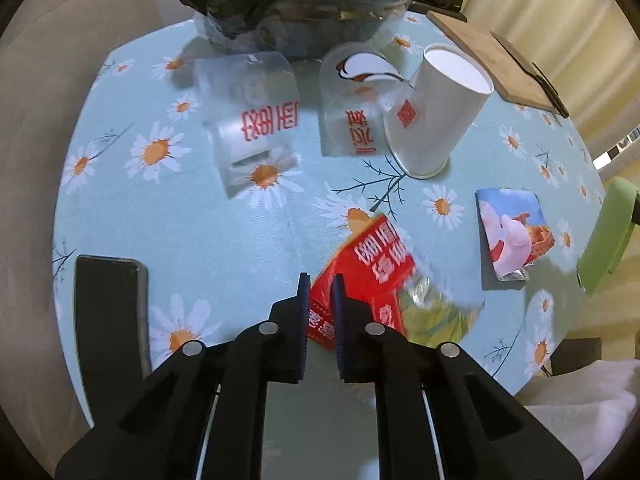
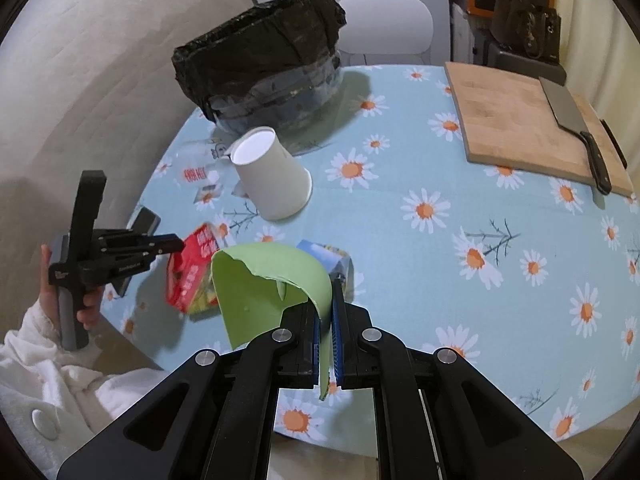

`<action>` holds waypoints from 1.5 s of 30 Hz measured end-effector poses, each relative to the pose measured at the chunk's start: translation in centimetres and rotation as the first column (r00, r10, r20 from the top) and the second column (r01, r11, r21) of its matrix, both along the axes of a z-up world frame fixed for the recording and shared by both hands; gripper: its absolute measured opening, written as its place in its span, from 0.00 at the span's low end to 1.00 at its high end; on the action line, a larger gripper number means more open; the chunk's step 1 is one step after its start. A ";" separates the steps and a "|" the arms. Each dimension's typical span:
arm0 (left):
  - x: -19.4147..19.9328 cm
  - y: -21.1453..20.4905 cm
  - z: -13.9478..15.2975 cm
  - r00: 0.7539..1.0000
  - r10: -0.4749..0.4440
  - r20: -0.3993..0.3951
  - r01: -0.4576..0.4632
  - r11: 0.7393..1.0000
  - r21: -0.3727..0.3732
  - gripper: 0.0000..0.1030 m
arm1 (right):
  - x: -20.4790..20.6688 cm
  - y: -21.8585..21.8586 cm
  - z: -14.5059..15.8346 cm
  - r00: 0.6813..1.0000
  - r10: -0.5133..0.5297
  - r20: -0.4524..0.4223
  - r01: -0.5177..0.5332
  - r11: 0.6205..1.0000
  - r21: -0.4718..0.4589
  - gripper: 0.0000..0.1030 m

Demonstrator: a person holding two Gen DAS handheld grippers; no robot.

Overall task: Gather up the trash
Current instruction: 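Grasp the red snack bag with the left gripper while the right holds the green cup, then carry the red snack bag and green cup over the black bin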

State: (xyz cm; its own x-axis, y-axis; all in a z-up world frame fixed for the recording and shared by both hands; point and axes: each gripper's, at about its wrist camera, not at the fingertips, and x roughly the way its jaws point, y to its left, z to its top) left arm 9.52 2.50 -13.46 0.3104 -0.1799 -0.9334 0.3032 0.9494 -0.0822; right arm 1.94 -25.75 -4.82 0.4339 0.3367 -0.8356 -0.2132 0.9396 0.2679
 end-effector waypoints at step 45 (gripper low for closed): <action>3.9 5.1 19.3 0.944 0.039 0.326 -0.064 0.996 0.066 0.10 | 11.6 5.1 14.0 0.946 0.099 0.308 -0.108 0.994 0.013 0.05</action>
State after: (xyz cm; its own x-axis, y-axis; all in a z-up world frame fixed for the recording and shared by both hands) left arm 13.39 7.60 5.80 0.6056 -0.0898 -0.7907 0.2522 0.9641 0.0837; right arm 13.54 -20.60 9.16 0.6292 0.4153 -0.6569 -0.3847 0.9009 0.2011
